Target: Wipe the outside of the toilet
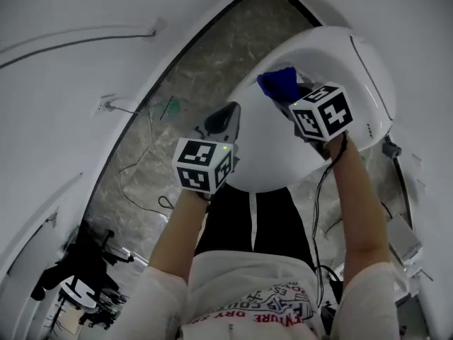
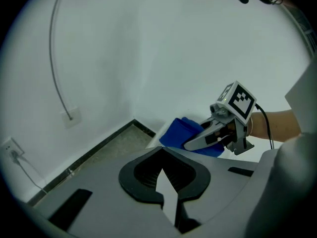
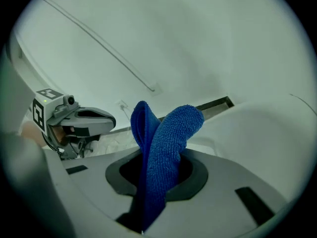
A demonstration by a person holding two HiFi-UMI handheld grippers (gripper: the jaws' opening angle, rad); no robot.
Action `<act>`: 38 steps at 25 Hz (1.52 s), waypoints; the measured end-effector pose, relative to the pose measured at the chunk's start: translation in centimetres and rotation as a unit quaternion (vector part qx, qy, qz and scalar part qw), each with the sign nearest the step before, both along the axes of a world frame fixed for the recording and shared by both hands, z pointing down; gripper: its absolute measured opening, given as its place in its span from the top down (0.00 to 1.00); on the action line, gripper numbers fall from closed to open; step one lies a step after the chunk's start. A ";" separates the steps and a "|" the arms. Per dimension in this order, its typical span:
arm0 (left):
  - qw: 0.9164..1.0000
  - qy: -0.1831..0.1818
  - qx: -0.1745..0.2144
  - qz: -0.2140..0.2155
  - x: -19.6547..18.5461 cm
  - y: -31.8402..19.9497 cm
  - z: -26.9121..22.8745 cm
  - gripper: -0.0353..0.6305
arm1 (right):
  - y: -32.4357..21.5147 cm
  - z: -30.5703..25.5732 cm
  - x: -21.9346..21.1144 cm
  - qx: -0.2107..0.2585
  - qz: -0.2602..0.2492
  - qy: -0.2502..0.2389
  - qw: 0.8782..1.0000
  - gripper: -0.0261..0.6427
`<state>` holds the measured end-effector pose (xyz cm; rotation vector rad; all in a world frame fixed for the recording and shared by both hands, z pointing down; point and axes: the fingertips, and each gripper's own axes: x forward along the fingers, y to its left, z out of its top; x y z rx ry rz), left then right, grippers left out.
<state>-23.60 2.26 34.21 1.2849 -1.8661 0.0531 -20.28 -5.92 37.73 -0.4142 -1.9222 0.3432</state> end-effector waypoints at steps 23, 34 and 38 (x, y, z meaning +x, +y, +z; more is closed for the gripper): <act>0.954 -0.044 0.035 0.294 24.8 -30.2 -5.7 0.94 | -27.4 -5.0 31.1 0.087 0.332 -0.056 0.937 0.85; 0.926 -0.020 -0.013 0.378 28.3 -26.1 3.9 0.94 | -27.0 2.9 32.8 0.080 0.433 -0.099 0.892 0.85; 0.914 -0.017 -0.019 0.405 28.5 -24.0 5.8 0.94 | -25.0 5.1 33.7 0.076 0.461 -0.088 0.879 0.85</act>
